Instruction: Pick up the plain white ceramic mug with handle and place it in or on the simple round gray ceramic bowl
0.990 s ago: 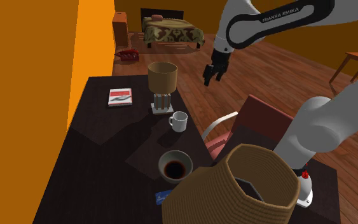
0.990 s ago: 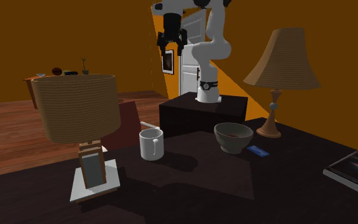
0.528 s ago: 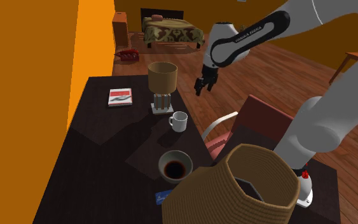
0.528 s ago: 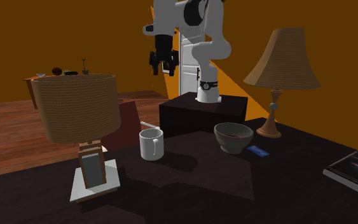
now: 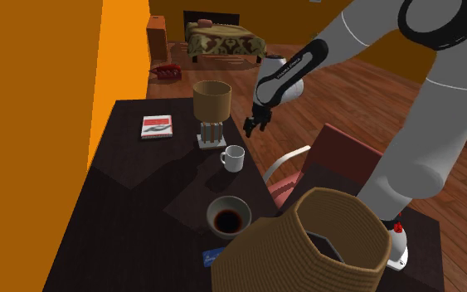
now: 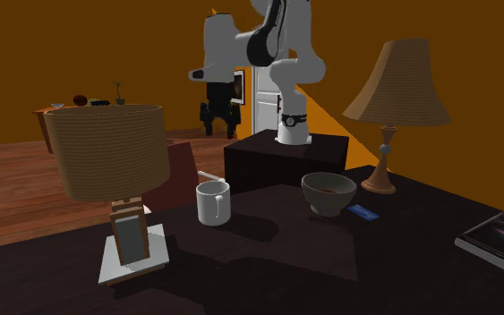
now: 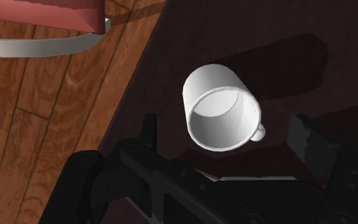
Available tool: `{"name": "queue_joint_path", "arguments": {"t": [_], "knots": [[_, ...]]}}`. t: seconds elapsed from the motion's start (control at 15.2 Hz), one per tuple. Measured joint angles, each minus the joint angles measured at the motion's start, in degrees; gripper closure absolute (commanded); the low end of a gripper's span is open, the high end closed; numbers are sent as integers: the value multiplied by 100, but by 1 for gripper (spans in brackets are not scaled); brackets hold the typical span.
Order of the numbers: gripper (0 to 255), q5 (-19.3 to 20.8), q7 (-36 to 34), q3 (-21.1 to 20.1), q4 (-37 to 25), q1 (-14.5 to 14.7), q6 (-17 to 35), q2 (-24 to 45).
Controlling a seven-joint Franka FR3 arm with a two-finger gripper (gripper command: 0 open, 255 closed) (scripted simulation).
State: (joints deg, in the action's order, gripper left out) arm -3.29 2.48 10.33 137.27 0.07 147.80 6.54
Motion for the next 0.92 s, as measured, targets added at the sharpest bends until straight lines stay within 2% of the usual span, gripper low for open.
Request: {"name": "queue_joint_path", "arguments": {"t": [0.59, 0.92], "knots": [[0, -651, 531, -313, -1327, -320, 749, 2157], [0, -751, 609, -426, -1757, -426, 935, 2786]]}}
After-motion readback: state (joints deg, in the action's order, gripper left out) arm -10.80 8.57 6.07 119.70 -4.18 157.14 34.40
